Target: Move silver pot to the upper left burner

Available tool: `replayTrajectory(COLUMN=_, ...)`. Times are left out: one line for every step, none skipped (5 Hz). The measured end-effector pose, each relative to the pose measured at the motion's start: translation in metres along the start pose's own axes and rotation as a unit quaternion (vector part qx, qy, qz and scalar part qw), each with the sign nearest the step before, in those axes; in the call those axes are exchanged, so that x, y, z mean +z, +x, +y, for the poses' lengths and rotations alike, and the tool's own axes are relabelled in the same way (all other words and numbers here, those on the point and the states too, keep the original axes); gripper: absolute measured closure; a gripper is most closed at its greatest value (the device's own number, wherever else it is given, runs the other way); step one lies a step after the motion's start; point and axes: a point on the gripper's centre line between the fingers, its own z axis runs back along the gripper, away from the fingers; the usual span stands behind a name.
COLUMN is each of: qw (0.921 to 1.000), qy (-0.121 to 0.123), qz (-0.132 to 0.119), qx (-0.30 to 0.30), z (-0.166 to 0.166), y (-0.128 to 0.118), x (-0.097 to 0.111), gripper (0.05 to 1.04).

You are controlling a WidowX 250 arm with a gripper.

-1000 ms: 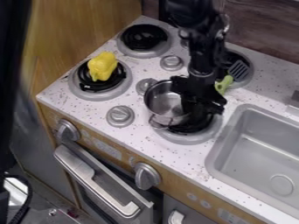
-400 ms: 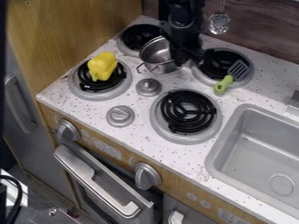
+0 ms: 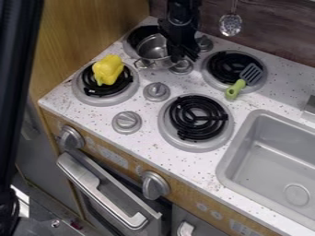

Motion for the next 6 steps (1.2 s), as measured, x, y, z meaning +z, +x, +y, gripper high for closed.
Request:
replayTrajectory(qw=0.9998, qy=0.015, qz=0.0, qx=0.015, z=0.027, y=0.012, x=-0.016, gripper=1.026)
replayTrajectory(qw=0.9994, qy=0.022, qz=0.003, qx=0.028, z=0.05, y=0.017, x=-0.026, gripper=1.026)
replayTrajectory(qw=0.9992, qy=0.026, qz=0.001, qx=0.032, z=0.06, y=0.024, x=-0.032, gripper=1.026)
replayTrajectory(qw=0.9992, qy=0.02, qz=-0.006, qx=0.035, z=0.062, y=0.025, x=-0.033, gripper=1.026)
replayTrajectory(qw=0.9995, qy=0.016, qz=-0.011, qx=0.026, z=0.06, y=0.025, x=-0.036, gripper=1.011)
replayTrajectory(qw=0.9995, qy=0.011, qz=-0.01, qx=0.028, z=0.052, y=0.018, x=-0.035, gripper=0.875)
